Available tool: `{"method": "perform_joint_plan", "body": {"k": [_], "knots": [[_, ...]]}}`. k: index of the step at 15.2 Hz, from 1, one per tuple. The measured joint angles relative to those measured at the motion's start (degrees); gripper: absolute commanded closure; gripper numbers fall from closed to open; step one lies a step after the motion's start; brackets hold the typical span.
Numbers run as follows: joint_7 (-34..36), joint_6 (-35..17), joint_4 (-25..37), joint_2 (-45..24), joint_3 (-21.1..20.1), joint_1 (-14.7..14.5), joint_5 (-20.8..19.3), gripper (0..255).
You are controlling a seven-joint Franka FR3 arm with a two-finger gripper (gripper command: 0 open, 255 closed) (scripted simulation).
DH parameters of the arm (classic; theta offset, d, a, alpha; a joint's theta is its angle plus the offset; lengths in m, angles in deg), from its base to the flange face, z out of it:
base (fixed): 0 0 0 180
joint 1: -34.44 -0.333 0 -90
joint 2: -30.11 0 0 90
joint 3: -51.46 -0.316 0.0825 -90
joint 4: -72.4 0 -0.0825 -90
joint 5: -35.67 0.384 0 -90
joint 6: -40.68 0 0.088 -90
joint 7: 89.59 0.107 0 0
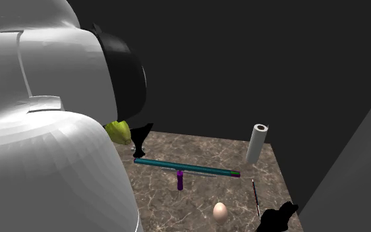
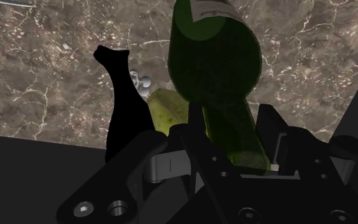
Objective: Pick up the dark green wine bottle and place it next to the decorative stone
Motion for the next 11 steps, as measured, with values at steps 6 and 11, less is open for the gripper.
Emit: {"method": "perform_joint_plan", "body": {"k": [6,11], "knots": [[0.3,-3.83,-3.16,-0.69,0.06,0.01,-0.2,255],[0.3,-4.14,-3.47,-0.66,0.07,0.03,-0.21,255]]}}
